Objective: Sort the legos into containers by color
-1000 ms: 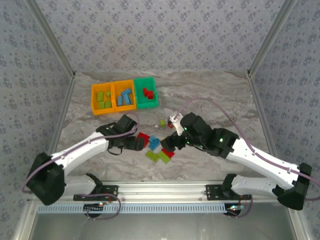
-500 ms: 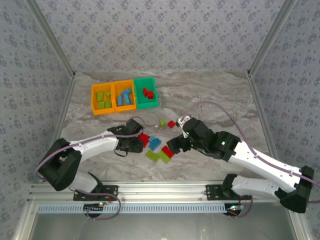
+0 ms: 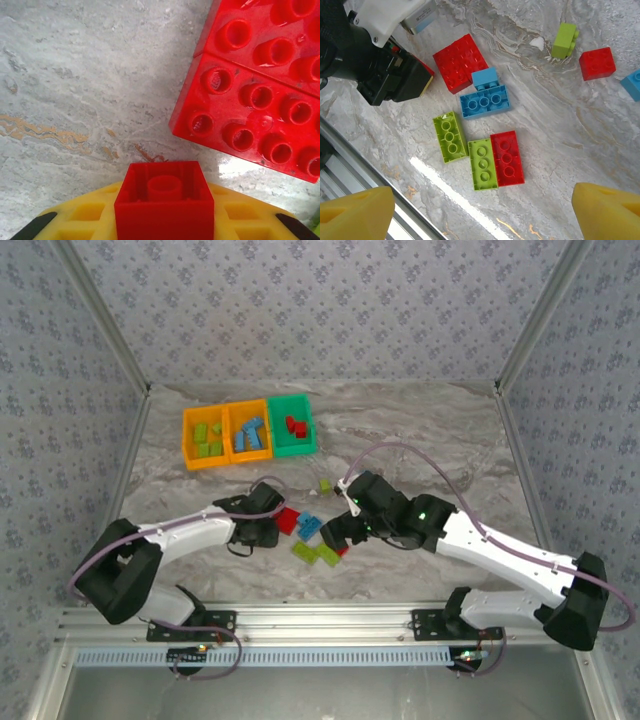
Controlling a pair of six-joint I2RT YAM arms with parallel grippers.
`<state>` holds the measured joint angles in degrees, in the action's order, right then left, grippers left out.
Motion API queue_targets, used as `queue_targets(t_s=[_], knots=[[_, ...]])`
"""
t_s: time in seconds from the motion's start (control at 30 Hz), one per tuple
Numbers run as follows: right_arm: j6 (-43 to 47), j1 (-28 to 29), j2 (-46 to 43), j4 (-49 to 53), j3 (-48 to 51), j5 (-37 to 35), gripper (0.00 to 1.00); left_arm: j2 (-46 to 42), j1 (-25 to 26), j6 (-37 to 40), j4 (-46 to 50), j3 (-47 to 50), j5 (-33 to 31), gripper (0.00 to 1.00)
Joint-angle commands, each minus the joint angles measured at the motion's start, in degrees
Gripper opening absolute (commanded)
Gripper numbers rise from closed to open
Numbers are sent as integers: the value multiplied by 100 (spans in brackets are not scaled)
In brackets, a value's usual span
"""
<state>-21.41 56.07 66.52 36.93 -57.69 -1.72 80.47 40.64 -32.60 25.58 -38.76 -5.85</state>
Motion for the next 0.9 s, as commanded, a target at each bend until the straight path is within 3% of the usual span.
queue_targets(t_s=[0.0, 0.13, 0.23, 0.43, 0.57, 0.67, 0.73, 0.87], knots=[[27, 37, -65, -82, -239, 119, 94, -442, 84, 64, 344, -315, -44, 33], [-55, 28, -254, -221, -203, -11, 94, -883, 172, 250, 588, -953, -220, 34], [-122, 19, -365, -221, -177, -290, 94, -615, 56, 639, 577, -1694, -675, 35], [-334, -8, -454, -274, -170, -604, 95, 1296, -985, 1382, 122, -3572, -621, 34], [-453, 56, -635, -28, -58, -685, 95, 2800, -1387, 1734, 150, -5131, -285, 34], [-550, 62, -851, 11, 70, -734, 95, 3694, -1489, 1881, 510, -6284, -196, 44], [-624, 66, -964, 131, 116, -851, 94, 4099, -1506, 1935, 784, -6854, -192, 52], [-833, 38, -1164, 261, 264, -1226, 95, 4039, -1507, 1929, 906, -7011, -35, 55]])
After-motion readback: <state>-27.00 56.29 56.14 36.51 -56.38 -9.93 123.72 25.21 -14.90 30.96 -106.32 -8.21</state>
